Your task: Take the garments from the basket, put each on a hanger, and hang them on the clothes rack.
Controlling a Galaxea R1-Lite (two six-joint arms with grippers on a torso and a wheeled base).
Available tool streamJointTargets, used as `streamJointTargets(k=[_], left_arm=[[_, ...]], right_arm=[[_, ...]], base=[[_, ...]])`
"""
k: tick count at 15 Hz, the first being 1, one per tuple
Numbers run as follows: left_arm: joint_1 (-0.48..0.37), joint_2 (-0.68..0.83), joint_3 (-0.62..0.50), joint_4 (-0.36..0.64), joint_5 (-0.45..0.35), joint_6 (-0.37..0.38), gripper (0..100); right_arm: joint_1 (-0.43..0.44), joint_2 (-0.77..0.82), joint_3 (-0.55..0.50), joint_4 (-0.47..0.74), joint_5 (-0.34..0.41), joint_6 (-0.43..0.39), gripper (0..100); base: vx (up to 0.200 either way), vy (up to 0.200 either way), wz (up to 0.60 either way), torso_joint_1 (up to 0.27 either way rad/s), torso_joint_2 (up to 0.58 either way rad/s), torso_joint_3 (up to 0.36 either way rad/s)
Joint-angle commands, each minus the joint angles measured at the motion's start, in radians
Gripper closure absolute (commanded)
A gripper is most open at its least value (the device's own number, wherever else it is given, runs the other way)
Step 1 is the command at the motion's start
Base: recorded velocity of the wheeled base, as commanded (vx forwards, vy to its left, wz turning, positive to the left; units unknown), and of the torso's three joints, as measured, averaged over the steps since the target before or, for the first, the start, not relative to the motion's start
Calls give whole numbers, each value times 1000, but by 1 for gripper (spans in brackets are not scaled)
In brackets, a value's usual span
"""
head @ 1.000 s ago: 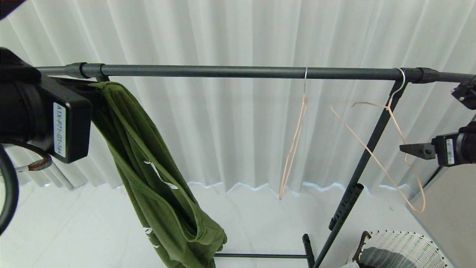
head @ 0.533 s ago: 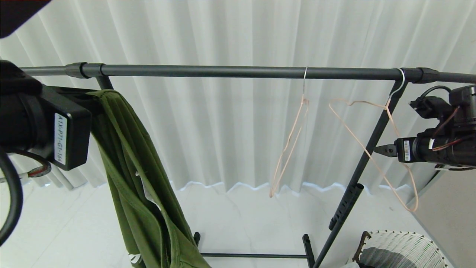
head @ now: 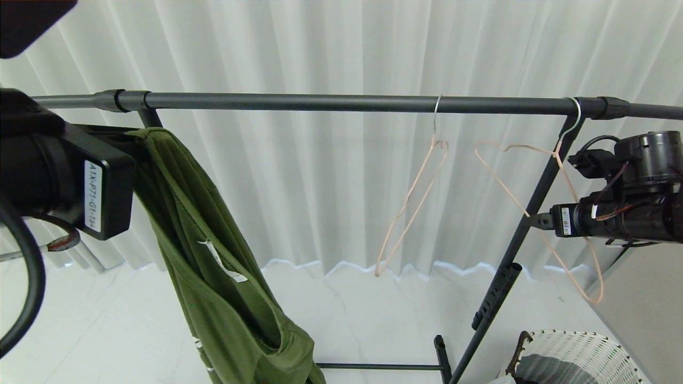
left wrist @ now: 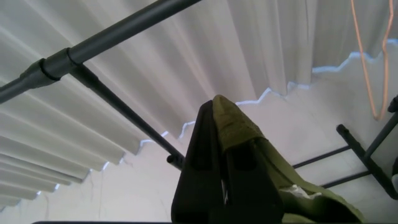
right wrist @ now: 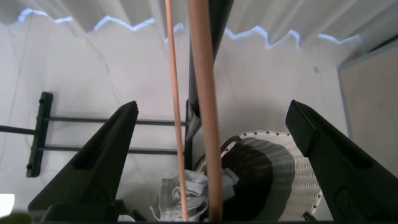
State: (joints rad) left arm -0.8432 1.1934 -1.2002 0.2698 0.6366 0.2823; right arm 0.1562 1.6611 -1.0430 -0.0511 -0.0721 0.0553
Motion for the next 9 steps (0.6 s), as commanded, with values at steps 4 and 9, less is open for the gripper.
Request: streamJointTargets(k=[4, 9], left_arm=[[1, 0, 1, 0, 2, 0, 100], [1, -2, 4, 0, 0, 0, 100]], right_arm=[[3, -7, 1, 0, 0, 0, 100], [3, -21, 1, 0, 0, 1, 100]], base=[[0, 0, 0, 0, 0, 0], [0, 0, 0, 0, 0, 0]])
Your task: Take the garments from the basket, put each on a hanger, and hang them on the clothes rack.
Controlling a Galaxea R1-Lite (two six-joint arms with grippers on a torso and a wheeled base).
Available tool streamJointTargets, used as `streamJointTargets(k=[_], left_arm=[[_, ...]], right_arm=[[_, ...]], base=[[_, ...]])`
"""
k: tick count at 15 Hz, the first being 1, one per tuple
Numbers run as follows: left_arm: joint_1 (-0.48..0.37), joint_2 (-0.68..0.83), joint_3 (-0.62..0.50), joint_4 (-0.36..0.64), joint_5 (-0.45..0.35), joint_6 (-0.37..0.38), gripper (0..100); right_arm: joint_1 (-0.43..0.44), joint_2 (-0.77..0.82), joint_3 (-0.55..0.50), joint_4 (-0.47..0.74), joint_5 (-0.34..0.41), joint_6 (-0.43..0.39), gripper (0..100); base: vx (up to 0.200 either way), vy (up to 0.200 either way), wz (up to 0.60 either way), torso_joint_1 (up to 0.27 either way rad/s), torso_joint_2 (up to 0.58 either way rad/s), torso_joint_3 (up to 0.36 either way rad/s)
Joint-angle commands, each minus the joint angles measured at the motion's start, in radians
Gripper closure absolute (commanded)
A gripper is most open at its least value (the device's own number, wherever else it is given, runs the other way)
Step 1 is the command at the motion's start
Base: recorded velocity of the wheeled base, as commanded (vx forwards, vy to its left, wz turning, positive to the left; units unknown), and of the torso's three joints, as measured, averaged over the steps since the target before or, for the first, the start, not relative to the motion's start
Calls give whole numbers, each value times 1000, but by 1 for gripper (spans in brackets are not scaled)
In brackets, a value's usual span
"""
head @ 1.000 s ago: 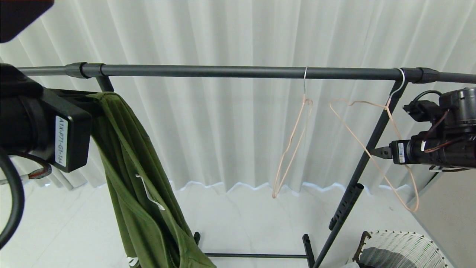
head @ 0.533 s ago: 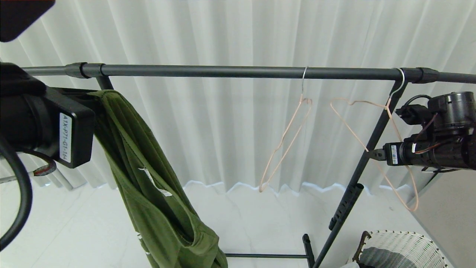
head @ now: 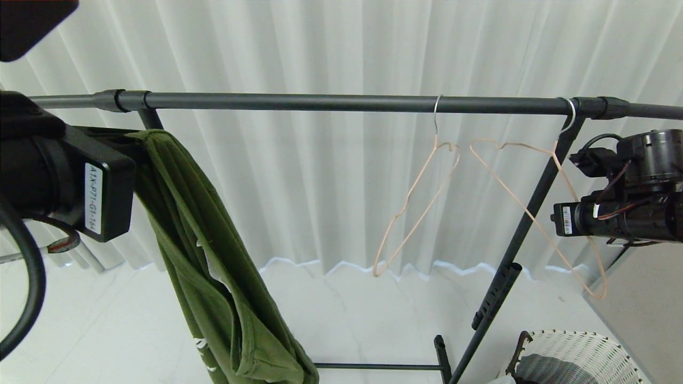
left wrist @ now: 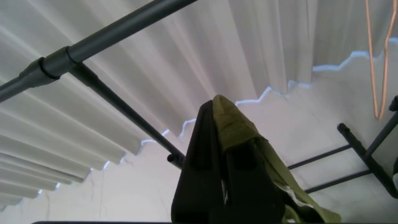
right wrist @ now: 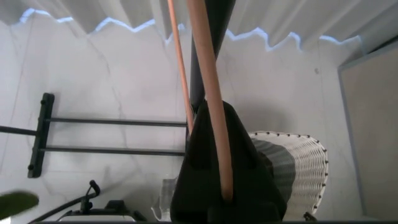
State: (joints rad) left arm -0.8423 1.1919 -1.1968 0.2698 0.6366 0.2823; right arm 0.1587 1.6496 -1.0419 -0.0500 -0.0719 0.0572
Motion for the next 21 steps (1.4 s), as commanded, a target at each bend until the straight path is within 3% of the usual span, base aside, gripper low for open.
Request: streamJointTargets(k=[1, 8, 13, 19, 21], left_arm=[[0, 0, 0, 0, 0, 0, 100], [0, -2, 2, -6, 2, 1, 100], [3, -9, 14, -6, 3, 6, 100], [5, -9, 19, -6, 6, 8, 100], [12, -11, 22, -6, 6, 6, 100]], right_arm=[[1, -22, 0, -1, 0, 1, 100], [1, -117, 2, 9, 9, 1, 100], [10, -264, 6, 174, 4, 1, 100], [91, -436, 11, 394, 3, 1, 100], [117, -468, 25, 414, 3, 1, 100]], base=[[0, 0, 0, 0, 0, 0], [0, 0, 0, 0, 0, 0], [0, 0, 0, 0, 0, 0], [-200, 0, 0, -1, 2, 4], [-200, 0, 0, -2, 2, 5]])
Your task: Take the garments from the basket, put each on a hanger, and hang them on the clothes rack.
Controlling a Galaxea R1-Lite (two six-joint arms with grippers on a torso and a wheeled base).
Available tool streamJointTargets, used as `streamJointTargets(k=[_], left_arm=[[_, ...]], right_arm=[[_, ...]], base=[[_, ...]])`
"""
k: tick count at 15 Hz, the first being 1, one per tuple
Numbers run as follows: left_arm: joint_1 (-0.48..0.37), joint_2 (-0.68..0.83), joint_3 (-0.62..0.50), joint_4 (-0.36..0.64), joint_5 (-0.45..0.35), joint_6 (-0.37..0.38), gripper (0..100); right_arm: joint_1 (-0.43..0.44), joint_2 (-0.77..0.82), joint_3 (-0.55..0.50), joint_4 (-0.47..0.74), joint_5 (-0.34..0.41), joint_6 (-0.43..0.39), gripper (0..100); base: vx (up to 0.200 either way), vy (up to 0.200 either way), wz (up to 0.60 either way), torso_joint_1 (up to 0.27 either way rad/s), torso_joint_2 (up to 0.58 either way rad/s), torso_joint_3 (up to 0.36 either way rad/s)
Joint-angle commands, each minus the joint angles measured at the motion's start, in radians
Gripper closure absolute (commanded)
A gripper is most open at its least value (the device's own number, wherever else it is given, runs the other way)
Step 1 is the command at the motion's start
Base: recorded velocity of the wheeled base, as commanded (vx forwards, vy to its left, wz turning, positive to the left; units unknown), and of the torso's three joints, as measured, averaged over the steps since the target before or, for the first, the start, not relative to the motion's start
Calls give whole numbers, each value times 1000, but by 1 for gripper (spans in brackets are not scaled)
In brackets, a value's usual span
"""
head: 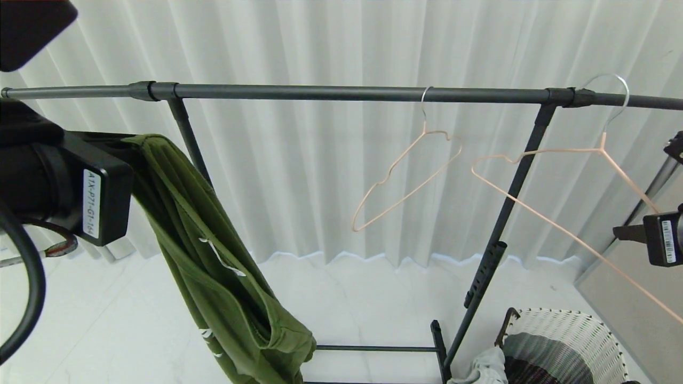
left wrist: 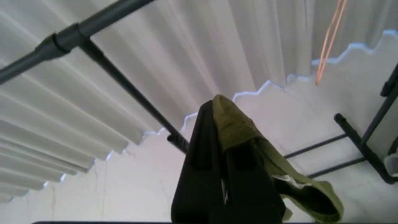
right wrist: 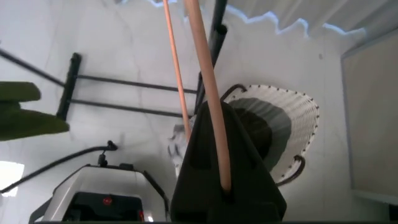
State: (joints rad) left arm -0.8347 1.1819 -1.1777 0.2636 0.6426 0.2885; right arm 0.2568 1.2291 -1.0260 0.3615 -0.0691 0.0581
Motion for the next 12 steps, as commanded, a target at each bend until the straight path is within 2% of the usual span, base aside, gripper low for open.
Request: streamJointTargets(k=[1, 4, 7, 10, 12], left_arm=[[11, -1, 6, 0, 0, 0, 100], [12, -10, 12, 0, 0, 0, 100], [12, -30, 49, 0, -1, 0, 100], [12, -27, 55, 0, -3, -6, 100], [16, -16, 55, -1, -3, -3, 100]], right_arm=[[30, -59, 10, 4, 0, 0, 100], [67, -79, 15, 2, 0, 0, 100], [147, -105, 10, -4, 0, 0, 100], [294, -123, 3, -9, 0, 3, 100], [421, -126, -8, -7, 0, 23, 100]], base=[[-200, 0, 0, 2, 2, 2], [-200, 0, 0, 1, 2, 4], [0, 0, 0, 0, 0, 0], [0, 0, 0, 0, 0, 0], [0, 0, 0, 0, 0, 0]])
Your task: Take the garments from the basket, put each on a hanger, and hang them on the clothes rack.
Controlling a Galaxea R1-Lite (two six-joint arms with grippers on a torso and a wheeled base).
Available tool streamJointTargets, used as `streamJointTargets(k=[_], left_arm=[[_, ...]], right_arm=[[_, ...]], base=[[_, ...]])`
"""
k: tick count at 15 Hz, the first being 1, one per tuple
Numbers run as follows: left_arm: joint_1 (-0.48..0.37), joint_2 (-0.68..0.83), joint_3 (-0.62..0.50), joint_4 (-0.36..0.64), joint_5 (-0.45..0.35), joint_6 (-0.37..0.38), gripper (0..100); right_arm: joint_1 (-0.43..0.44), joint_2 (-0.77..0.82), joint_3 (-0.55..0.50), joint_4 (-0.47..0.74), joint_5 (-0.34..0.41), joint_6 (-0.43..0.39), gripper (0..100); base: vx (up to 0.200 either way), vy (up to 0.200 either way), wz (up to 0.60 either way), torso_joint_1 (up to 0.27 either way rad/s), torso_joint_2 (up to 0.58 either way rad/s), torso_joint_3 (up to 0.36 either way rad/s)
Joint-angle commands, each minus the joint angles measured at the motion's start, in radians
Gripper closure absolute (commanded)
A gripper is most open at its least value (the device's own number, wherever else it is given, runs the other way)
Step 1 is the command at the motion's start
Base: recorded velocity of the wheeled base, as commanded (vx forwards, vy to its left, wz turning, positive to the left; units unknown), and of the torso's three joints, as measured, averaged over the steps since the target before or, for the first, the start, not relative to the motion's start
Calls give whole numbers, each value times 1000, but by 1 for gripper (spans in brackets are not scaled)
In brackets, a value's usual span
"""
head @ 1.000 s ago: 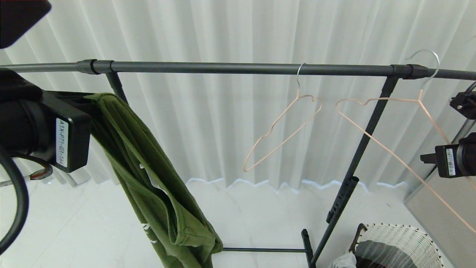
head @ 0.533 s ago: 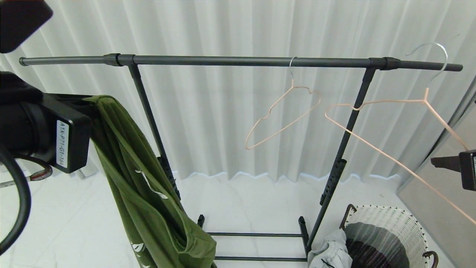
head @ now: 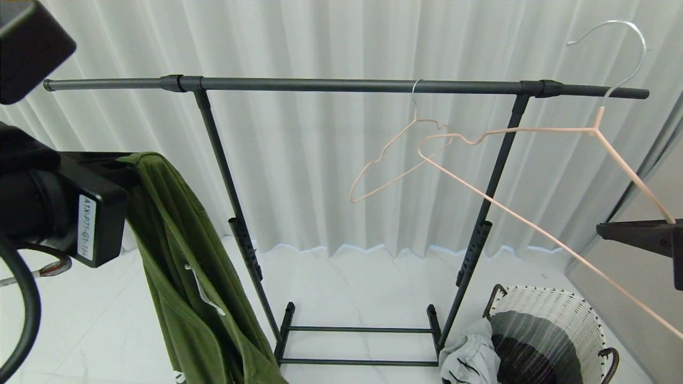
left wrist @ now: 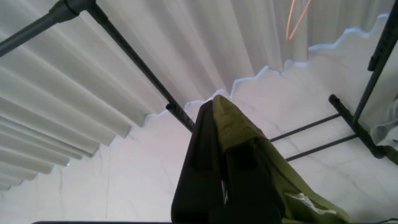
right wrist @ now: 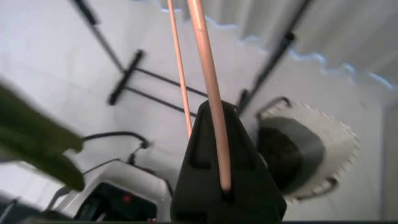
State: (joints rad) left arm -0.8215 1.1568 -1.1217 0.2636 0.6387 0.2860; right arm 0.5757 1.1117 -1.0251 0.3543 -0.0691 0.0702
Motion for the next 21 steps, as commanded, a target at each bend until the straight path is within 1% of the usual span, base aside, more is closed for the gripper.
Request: streamJointTargets(k=[1, 2, 5, 6, 7, 8, 9, 10, 11, 13, 15, 17, 18, 21], left_arm=[[10, 17, -3, -1, 1, -2, 100], [48, 47, -9, -1, 1, -2, 100], [133, 107, -32, -7, 2, -13, 100], [137, 133, -49, -11, 2, -42, 100], [137, 165, -76, -9, 2, -103, 100], [137, 185, -92, -9, 4, -140, 100], [125, 235, -141, -9, 6, -231, 100], [116, 256, -167, -9, 7, -264, 100], [116, 267, -184, -9, 7, -280, 100], [116, 279, -204, -9, 6, -287, 100], [101, 274, -204, -9, 6, -287, 100], [91, 271, -204, -9, 6, -289, 100], [90, 271, -204, -9, 6, -289, 100], [90, 271, -205, -9, 6, -289, 100]], right_arm=[[136, -9, -15, 0, 0, 16, 100], [227, -6, -24, 0, 0, 33, 100], [381, -6, -30, 0, 2, 56, 100], [420, -6, -30, 0, 2, 62, 100], [460, 0, -32, 0, 2, 65, 100], [473, 5, -32, -1, 2, 65, 100], [498, 20, -33, -5, 2, 65, 100], [510, 30, -32, -11, 2, 65, 100], [520, 37, -33, -18, 2, 65, 100], [538, 74, -36, -60, 0, 66, 100], [538, 103, -49, -64, 0, 66, 100], [538, 120, -53, -72, -1, 80, 100], [538, 134, -53, -97, -4, 99, 100], [538, 151, -53, -110, -34, 106, 100]], base=[[0, 0, 0, 0, 0, 0], [0, 0, 0, 0, 0, 0], [0, 0, 0, 0, 0, 0], [0, 0, 0, 0, 0, 0], [0, 0, 0, 0, 0, 0], [0, 0, 0, 0, 0, 0], [0, 0, 0, 0, 0, 0], [0, 0, 0, 0, 0, 0], [0, 0, 0, 0, 0, 0], [0, 0, 0, 0, 0, 0], [0, 0, 0, 0, 0, 0], [0, 0, 0, 0, 0, 0], [0, 0, 0, 0, 0, 0], [0, 0, 0, 0, 0, 0]])
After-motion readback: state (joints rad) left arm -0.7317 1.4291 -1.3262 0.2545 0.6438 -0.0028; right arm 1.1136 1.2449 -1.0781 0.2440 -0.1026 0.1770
